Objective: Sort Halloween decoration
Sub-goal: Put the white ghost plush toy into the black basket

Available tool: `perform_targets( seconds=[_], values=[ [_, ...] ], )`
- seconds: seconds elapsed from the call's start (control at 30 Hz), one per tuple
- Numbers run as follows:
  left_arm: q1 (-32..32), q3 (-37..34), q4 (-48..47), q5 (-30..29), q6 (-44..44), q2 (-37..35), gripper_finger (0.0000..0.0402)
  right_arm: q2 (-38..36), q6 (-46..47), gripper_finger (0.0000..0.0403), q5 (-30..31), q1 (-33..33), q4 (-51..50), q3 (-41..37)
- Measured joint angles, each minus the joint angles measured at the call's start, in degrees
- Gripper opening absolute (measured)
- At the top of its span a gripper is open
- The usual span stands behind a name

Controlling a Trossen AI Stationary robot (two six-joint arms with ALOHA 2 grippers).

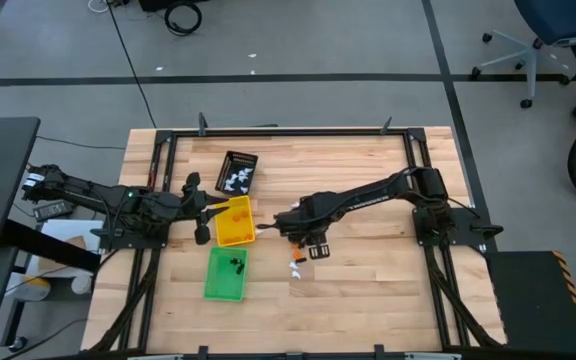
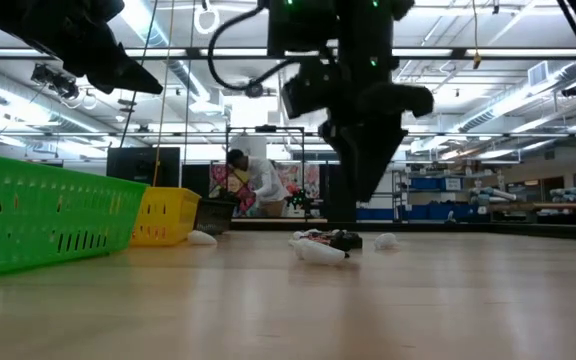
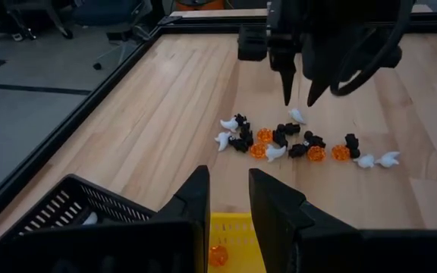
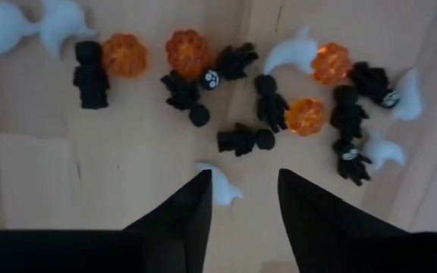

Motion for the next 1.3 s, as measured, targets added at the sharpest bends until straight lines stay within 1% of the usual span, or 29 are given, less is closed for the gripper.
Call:
perform_targets(
  seconds=[0.17, 0.33, 0.43, 0.63, 0.77, 1.0, 1.07, 1.17, 1.3],
  values=[
    [0.0, 0.0, 0.0, 0.0, 0.0, 0.0, 0.0069, 0.2, 0.7, 0.0172, -0.9, -0.5, 3.5, -5.1],
    [0.0, 0.0, 0.0, 0.0, 0.3, 0.0, 0.0069, 0.2, 1.6, 0.0172, -1.3, -1.0, 5.7, -8.2],
    [0.0, 0.0, 0.0, 0.0, 0.3, 0.0, 0.0069, 0.2, 1.3, 0.0170, -2.5, -1.0, 7.7, -10.1],
    [0.0, 0.0, 0.0, 0.0, 0.4, 0.0, 0.0069, 0.0, 1.7, 0.0168, -2.9, -1.0, 9.0, -11.9],
    [0.0, 0.0, 0.0, 0.0, 0.4, 0.0, 0.0069, -0.1, 1.7, 0.0150, -2.6, -0.9, 9.9, -12.3],
    [0.0, 0.0, 0.0, 0.0, 0.4, 0.0, 0.0069, -0.1, 1.7, 0.0081, -1.8, -0.8, 10.2, -12.3],
    [0.0, 0.0, 0.0, 0.0, 0.4, 0.0, 0.0069, -0.1, 1.7, 0.0069, -1.7, -0.8, 10.3, -12.3],
    [0.0, 0.0, 0.0, 0.0, 0.4, 0.0, 0.0069, -0.1, 1.9, 0.0063, -1.2, -0.9, 10.4, -12.3],
    [0.0, 0.0, 0.0, 0.0, 0.4, 0.0, 0.0069, 0.1, 2.2, 0.0066, -0.1, -0.9, 9.3, -11.5]
  ],
)
